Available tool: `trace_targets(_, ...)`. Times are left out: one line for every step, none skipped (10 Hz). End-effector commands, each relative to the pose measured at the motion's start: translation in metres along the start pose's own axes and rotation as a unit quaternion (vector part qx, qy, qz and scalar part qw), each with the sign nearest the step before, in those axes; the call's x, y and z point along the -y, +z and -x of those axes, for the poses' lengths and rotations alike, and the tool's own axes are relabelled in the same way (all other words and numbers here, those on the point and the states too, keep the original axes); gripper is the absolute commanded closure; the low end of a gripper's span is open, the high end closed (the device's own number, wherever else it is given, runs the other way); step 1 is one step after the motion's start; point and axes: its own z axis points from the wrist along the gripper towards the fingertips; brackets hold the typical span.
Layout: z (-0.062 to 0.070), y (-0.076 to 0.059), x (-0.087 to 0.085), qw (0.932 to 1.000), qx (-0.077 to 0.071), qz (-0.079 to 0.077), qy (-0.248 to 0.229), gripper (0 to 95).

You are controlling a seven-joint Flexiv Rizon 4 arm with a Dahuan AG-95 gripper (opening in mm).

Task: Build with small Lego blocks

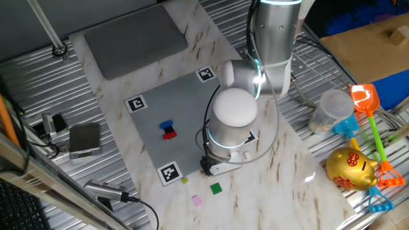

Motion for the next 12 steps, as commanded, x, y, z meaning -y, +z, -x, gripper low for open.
trace_targets(0.0001,0.0029,0.0008,1.0000,0.002,-0.004,0.000,76.0)
trace_targets(0.0001,0.0044,0.0009,1.0000,0.002,-0.005,0.001,76.0)
trace_targets(0.0002,0.0052,0.0013,1.0000,0.002,-0.006,0.002,76.0)
trace_targets(0.0002,0.0057,0.0018,1.0000,0.003,-0.007,0.002,76.0)
trace_targets(0.0003,0.0063,0.0022,1.0000,0.003,-0.009,0.003,76.0)
trace_targets(0.0003,0.0067,0.0024,0.9999,0.003,-0.009,0.003,76.0)
trace_targets(0.0005,0.0081,0.0033,0.9999,0.003,-0.010,0.003,76.0)
trace_targets(0.0006,0.0092,0.0035,0.9999,0.003,-0.011,0.003,76.0)
trace_targets(0.0006,0.0097,0.0036,0.9999,0.003,-0.012,0.004,95.0)
trace_targets(0.0006,0.0100,0.0036,0.9999,0.003,-0.014,0.004,95.0)
trace_targets(0.0007,0.0106,0.0040,0.9999,0.003,-0.015,0.004,95.0)
trace_targets(0.0007,0.0118,0.0041,0.9998,0.003,-0.017,0.005,95.0)
